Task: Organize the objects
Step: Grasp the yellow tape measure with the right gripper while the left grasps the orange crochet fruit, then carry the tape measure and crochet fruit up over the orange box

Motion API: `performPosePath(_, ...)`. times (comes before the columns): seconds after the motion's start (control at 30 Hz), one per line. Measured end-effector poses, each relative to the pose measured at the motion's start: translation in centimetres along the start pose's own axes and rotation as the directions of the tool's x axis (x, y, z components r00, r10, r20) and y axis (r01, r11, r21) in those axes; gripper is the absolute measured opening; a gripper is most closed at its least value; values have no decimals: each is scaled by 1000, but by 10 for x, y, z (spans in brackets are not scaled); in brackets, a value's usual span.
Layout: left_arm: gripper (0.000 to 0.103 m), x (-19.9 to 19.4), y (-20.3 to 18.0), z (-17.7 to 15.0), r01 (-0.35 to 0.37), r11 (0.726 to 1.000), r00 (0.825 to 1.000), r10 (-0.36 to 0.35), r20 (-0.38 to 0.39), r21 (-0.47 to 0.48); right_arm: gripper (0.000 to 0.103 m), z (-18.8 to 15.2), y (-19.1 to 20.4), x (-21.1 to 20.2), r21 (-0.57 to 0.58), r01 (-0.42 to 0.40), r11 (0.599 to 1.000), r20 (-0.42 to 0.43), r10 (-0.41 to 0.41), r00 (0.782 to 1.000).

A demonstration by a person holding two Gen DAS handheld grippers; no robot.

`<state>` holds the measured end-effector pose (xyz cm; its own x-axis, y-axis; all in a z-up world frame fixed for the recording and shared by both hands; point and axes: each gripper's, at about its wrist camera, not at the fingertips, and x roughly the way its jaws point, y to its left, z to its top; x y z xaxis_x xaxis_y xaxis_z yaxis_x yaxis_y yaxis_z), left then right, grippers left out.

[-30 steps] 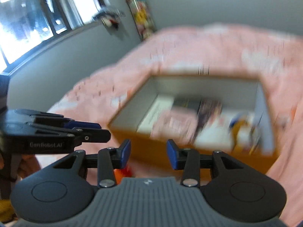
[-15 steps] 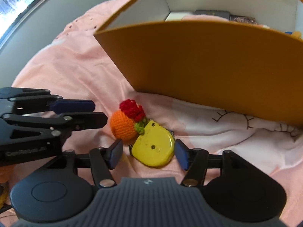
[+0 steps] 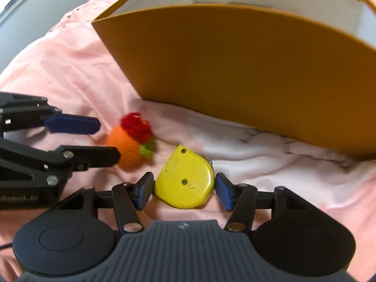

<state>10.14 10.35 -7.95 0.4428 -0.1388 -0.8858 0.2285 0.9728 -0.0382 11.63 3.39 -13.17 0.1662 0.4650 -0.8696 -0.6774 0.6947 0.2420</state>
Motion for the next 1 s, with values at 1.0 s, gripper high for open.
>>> performPosePath(1.0, 45, -52, -30, 40, 128, 992, 981, -124, 151, -15, 59, 5, -37, -107, -44, 37, 998, 159, -30, 987)
